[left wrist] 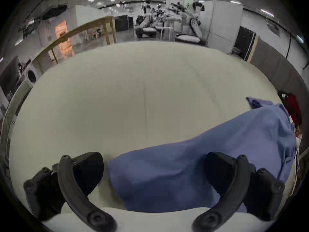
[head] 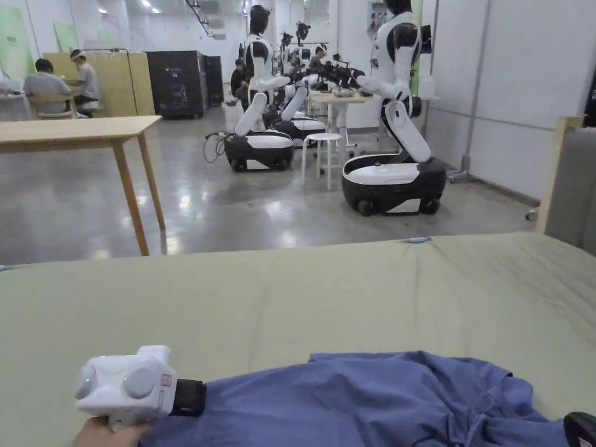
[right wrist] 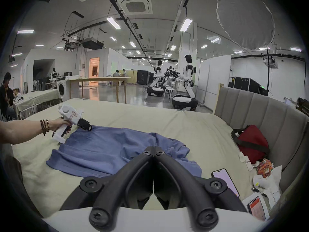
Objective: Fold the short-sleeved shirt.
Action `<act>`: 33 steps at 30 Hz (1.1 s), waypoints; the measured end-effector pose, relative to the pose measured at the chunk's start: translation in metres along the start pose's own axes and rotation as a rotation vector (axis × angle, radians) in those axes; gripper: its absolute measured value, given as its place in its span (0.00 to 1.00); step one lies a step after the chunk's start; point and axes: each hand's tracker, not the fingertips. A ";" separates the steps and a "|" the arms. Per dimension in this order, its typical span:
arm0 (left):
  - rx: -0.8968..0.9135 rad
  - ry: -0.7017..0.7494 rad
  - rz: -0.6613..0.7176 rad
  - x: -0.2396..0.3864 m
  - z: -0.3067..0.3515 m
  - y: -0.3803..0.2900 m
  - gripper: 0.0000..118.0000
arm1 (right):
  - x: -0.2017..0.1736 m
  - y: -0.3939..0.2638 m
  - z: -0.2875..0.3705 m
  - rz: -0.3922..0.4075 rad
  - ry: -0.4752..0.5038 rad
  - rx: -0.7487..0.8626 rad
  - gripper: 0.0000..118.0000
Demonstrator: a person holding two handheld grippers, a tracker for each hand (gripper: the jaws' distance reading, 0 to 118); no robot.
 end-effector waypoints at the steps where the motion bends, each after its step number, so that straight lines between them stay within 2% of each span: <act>1: -0.023 0.011 -0.027 0.003 -0.004 0.000 1.00 | 0.001 -0.001 -0.003 -0.001 -0.004 -0.005 0.00; 2: -0.144 -0.048 0.029 0.009 -0.002 -0.005 1.00 | 0.002 -0.002 -0.005 -0.004 -0.010 -0.008 0.00; 4: -0.146 -0.035 0.013 0.009 0.004 -0.009 0.97 | 0.002 -0.005 -0.008 -0.023 -0.014 -0.010 0.00; 5: -0.143 -0.038 0.007 0.011 0.009 -0.010 0.90 | 0.003 -0.007 -0.011 -0.030 -0.009 -0.015 0.00; 6: -0.002 0.037 -0.080 0.013 0.018 -0.007 0.81 | 0.001 -0.008 -0.013 -0.030 -0.009 -0.022 0.00; 7: 0.017 0.047 -0.102 0.019 0.025 -0.011 0.60 | -0.001 -0.009 -0.015 -0.029 -0.012 -0.026 0.00; 8: 0.038 0.030 -0.115 0.023 0.030 -0.014 0.35 | -0.002 -0.009 -0.016 -0.030 -0.011 -0.027 0.00; 9: 0.063 0.024 -0.128 0.026 0.035 -0.017 0.01 | -0.002 -0.010 -0.017 -0.035 -0.004 -0.032 0.00; 15: 0.103 -0.022 -0.139 0.036 0.058 -0.017 0.01 | 0.014 0.000 -0.016 -0.025 -0.014 -0.040 0.00; 18: 0.152 -0.062 -0.123 0.036 0.081 -0.014 0.01 | 0.050 0.002 -0.027 -0.040 -0.091 -0.051 0.00; 19: 0.160 -0.072 -0.123 0.039 0.089 -0.012 0.01 | 0.069 -0.001 -0.040 -0.069 -0.110 -0.072 0.07; 20: 0.170 -0.070 -0.130 0.040 0.093 -0.013 0.01 | 0.089 -0.006 -0.056 -0.113 -0.079 -0.113 0.25; 21: 0.180 -0.068 -0.142 0.041 0.096 -0.013 0.01 | 0.107 -0.014 -0.071 -0.162 -0.063 -0.133 0.55; 22: 0.184 -0.067 -0.142 0.046 0.102 -0.016 0.01 | 0.124 -0.023 -0.088 -0.214 -0.053 -0.166 0.96; 24: 0.176 -0.076 -0.135 0.053 0.110 -0.021 0.01 | 0.146 -0.041 -0.117 -0.285 -0.042 -0.287 1.00; 26: 0.219 -0.079 -0.146 0.057 0.111 -0.021 0.01 | 0.160 -0.055 -0.132 -0.301 -0.014 -0.317 0.98; 28: 0.218 -0.075 -0.150 0.059 0.111 -0.022 0.01 | 0.161 -0.067 -0.147 -0.286 -0.072 -0.426 0.97; 30: 0.212 -0.082 -0.147 0.061 0.112 -0.024 0.01 | 0.157 -0.087 -0.164 -0.255 -0.063 -0.476 0.97; 32: 0.213 -0.074 -0.152 0.061 0.109 -0.022 0.01 | 0.149 -0.095 -0.172 -0.237 -0.021 -0.511 0.90; 33: 0.211 -0.072 -0.155 0.062 0.110 -0.023 0.01 | 0.143 -0.097 -0.176 -0.227 0.004 -0.517 0.80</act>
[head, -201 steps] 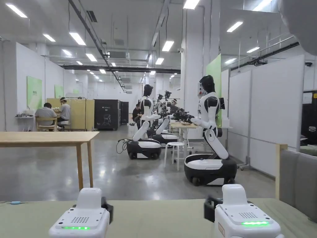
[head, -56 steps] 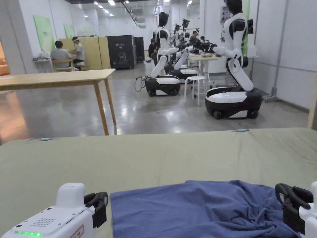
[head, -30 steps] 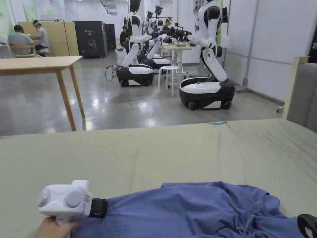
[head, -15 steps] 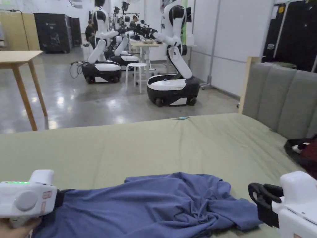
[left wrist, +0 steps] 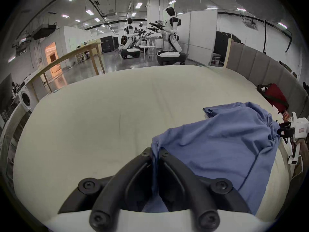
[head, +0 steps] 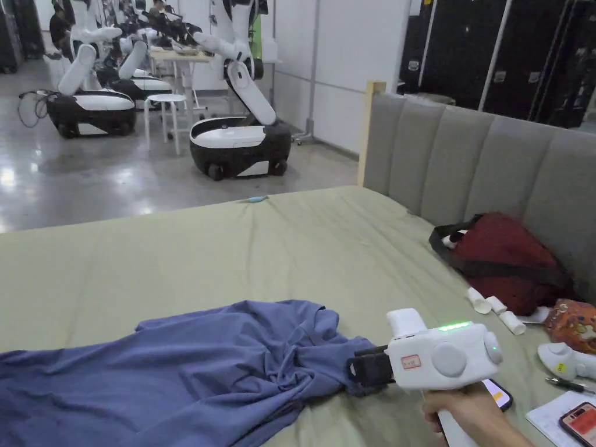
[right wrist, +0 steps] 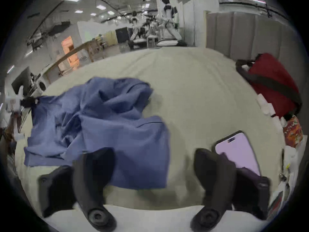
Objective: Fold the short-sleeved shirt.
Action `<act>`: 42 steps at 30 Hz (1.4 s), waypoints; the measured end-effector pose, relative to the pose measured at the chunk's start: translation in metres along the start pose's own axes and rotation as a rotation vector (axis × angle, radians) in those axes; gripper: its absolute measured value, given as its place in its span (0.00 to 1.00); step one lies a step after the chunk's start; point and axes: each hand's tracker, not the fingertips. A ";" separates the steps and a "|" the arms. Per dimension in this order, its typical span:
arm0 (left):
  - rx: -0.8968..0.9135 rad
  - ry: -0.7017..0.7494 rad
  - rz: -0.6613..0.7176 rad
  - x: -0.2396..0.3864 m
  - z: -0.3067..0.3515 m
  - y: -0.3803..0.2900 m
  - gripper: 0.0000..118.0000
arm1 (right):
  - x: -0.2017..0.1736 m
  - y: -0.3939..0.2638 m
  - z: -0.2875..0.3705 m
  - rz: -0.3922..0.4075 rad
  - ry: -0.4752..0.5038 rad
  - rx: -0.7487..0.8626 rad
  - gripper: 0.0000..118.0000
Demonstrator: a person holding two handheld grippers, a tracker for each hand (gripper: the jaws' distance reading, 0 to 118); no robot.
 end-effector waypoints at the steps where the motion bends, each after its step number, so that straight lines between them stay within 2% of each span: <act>1: -0.002 0.000 -0.001 0.000 0.001 -0.001 0.01 | -0.007 -0.001 -0.003 0.029 0.022 -0.014 0.53; 3: -0.005 0.001 0.000 -0.004 -0.002 0.001 0.01 | -0.024 -0.001 -0.004 0.112 -0.009 -0.011 0.02; 4: -0.006 0.002 0.002 -0.004 -0.001 -0.001 0.01 | -0.032 0.000 -0.004 0.158 -0.022 -0.005 0.02; 5: 0.049 0.055 -0.057 -0.005 0.003 0.002 0.01 | -0.036 0.001 -0.002 0.169 -0.051 0.003 0.02; 6: 0.056 0.054 -0.053 -0.009 0.004 0.002 0.01 | -0.039 0.002 0.002 0.172 -0.045 0.021 0.02; 9: 0.133 0.055 -0.030 -0.011 0.021 0.001 0.01 | -0.046 0.009 0.031 0.123 -0.066 0.171 0.02; 12: 0.247 -0.033 0.055 -0.020 0.056 0.010 0.01 | -0.051 0.028 0.071 0.076 -0.011 0.335 0.02; 14: 0.301 -0.065 0.088 -0.025 0.085 0.019 0.01 | -0.064 0.045 0.098 0.097 -0.005 0.444 0.02; 18: 0.416 -0.055 0.046 -0.023 0.146 0.044 0.01 | -0.100 0.088 0.151 0.115 0.039 0.650 0.02; 22: 0.540 -0.056 0.115 -0.033 0.207 0.080 0.01 | -0.145 0.139 0.188 0.131 0.080 0.778 0.02; 25: 0.605 -0.014 0.143 -0.043 0.241 0.108 0.01 | -0.172 0.180 0.199 0.160 0.093 0.822 0.02; 28: 0.657 0.050 0.098 -0.053 0.264 0.141 0.01 | -0.196 0.222 0.212 0.152 0.125 0.840 0.02; 29: 0.581 0.043 0.154 -0.056 0.267 0.149 0.01 | -0.203 0.238 0.215 0.152 0.128 0.840 0.02; 32: 0.592 0.073 0.126 -0.068 0.276 0.182 0.01 | -0.221 0.281 0.223 0.135 0.132 0.851 0.02; 42: 0.664 0.184 0.124 -0.100 0.281 0.266 0.01 | -0.243 0.385 0.233 0.070 0.103 0.920 0.02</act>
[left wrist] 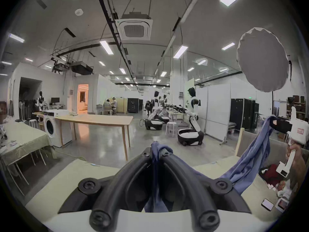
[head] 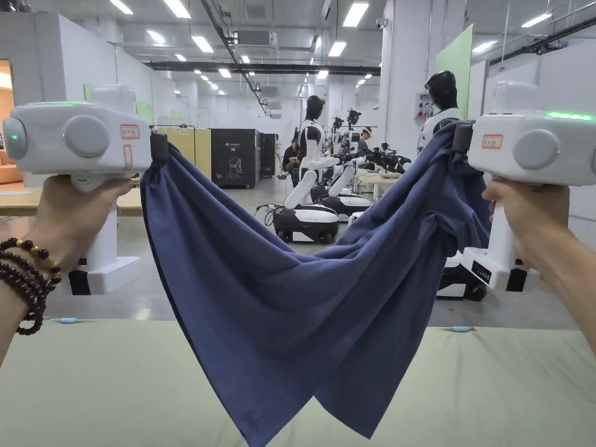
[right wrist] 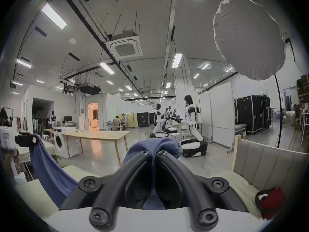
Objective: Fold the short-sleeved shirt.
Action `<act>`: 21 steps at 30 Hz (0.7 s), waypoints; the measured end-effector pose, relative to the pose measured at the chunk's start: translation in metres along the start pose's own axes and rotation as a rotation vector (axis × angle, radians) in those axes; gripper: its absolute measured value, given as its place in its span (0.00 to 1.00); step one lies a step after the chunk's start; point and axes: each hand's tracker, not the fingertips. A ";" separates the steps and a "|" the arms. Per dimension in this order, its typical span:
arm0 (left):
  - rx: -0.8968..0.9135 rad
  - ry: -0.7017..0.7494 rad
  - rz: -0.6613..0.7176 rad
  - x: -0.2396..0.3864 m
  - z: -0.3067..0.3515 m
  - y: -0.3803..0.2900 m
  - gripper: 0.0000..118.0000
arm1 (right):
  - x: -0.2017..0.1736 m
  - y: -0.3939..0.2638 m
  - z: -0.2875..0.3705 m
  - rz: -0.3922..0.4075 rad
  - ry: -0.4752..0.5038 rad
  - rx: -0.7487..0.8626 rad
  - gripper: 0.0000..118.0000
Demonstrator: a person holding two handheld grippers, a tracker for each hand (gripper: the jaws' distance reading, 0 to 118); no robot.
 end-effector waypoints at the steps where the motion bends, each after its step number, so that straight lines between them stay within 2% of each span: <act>1: 0.016 0.006 0.000 -0.001 -0.004 0.002 0.01 | 0.000 0.004 -0.006 -0.008 0.000 -0.005 0.02; 4: 0.019 0.001 0.034 -0.003 -0.017 0.008 0.01 | 0.000 0.006 -0.017 -0.013 -0.018 -0.018 0.02; 10: 0.029 -0.017 -0.031 0.007 -0.029 -0.009 0.01 | 0.000 -0.013 -0.025 0.012 -0.027 -0.031 0.02; 14: -0.001 -0.012 -0.062 0.013 -0.035 -0.040 0.01 | 0.004 -0.035 -0.031 0.013 -0.032 -0.067 0.02; 21: -0.092 -0.047 -0.027 0.018 -0.050 -0.128 0.01 | 0.010 -0.106 -0.031 -0.020 -0.016 -0.131 0.02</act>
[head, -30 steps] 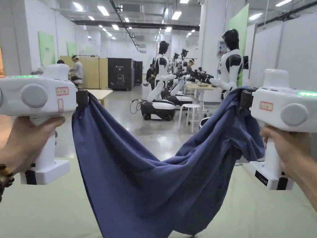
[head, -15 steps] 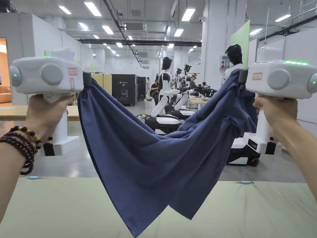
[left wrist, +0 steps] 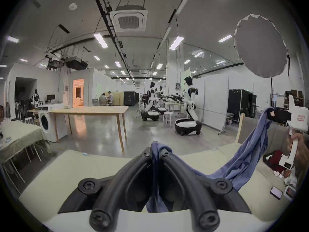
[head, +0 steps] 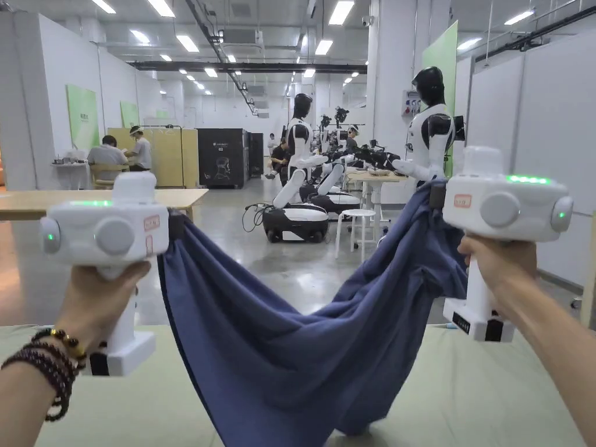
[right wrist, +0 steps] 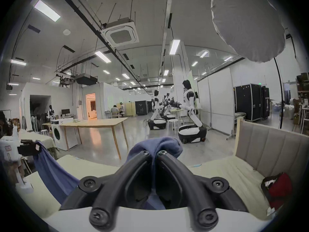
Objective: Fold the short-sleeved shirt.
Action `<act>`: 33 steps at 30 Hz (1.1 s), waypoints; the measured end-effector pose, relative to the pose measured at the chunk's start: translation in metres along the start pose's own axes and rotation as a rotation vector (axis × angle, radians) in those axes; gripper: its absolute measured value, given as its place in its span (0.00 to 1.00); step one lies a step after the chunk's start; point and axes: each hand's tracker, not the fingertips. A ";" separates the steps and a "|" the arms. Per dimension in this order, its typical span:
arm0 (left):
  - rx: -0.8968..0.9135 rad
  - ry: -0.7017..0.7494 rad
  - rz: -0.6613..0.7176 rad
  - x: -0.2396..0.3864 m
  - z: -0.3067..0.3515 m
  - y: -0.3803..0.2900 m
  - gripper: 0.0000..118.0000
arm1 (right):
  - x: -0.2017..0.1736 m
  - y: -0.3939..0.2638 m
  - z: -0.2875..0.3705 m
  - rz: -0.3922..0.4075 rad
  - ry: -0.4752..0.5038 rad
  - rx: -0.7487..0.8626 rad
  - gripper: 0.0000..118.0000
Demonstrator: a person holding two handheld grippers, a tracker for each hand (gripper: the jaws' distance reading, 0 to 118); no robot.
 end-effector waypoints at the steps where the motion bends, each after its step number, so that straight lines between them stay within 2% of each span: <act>1: -0.020 0.006 -0.011 0.002 -0.004 -0.013 0.01 | 0.002 -0.012 -0.002 -0.002 0.001 -0.015 0.02; 6: -0.110 -0.011 -0.019 0.006 -0.021 -0.066 0.01 | 0.016 -0.065 -0.011 0.008 -0.011 -0.117 0.02; 12: -0.126 -0.026 -0.034 0.000 -0.012 -0.064 0.02 | 0.041 -0.074 0.006 -0.014 -0.009 -0.146 0.02; 14: -0.130 -0.017 0.014 0.000 0.012 -0.060 0.02 | 0.044 -0.073 0.037 0.005 0.001 -0.132 0.02; 15: -0.137 -0.022 0.047 0.001 0.030 -0.062 0.01 | 0.045 -0.074 0.053 0.068 0.012 -0.131 0.02; 17: -0.129 -0.033 0.048 0.002 0.062 -0.072 0.02 | 0.048 -0.079 0.092 0.141 0.026 -0.131 0.02; 22: -0.183 -0.047 -0.025 0.011 0.146 -0.114 0.02 | 0.060 -0.101 0.177 0.173 0.080 -0.230 0.02; 25: -0.237 -0.032 0.005 0.008 0.190 -0.147 0.02 | 0.063 -0.124 0.232 0.212 0.095 -0.282 0.02; 30: -0.361 -0.063 0.018 0.002 0.254 -0.207 0.02 | 0.071 -0.172 0.316 0.176 0.162 -0.435 0.02; 33: -0.492 -0.039 0.006 -0.005 0.277 -0.246 0.02 | 0.077 -0.208 0.352 0.240 0.144 -0.582 0.02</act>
